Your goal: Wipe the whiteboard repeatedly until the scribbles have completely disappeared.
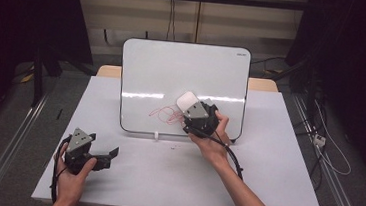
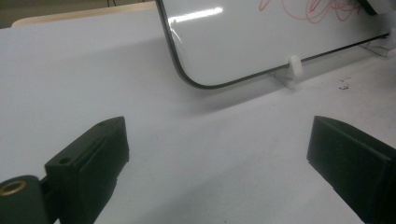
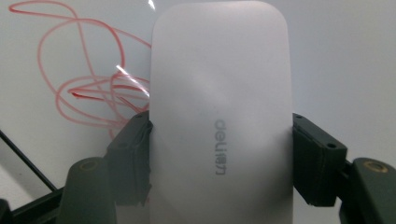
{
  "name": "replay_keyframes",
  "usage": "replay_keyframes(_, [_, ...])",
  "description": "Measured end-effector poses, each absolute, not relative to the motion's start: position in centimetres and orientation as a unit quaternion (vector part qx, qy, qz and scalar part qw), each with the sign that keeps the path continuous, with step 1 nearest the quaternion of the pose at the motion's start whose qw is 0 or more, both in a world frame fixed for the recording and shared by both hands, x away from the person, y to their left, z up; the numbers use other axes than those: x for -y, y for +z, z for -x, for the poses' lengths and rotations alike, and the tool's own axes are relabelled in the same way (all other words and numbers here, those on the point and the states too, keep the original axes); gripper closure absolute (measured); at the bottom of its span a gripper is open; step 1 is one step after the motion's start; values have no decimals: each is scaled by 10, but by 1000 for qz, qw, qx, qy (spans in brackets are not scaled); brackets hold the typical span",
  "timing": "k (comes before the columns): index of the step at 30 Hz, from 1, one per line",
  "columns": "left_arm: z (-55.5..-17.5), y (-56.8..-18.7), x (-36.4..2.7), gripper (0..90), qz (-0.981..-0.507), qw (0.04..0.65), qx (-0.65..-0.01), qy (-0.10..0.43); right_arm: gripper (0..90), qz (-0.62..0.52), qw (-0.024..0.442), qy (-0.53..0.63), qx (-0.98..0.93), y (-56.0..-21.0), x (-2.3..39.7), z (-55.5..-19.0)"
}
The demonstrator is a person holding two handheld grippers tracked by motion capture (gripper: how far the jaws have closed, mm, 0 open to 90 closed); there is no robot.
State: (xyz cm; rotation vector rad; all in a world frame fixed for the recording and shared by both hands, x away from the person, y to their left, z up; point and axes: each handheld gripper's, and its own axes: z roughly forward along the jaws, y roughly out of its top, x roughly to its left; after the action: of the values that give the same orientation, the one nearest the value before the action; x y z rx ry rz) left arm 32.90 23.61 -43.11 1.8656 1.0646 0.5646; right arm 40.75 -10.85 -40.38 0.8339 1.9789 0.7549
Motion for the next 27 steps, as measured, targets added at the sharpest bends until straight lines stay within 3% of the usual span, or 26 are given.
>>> replay_keyframes(27, [-329,-431,-236,54,-753,445,-429,227,311,-305,416,301,-802,-409,67,-409])
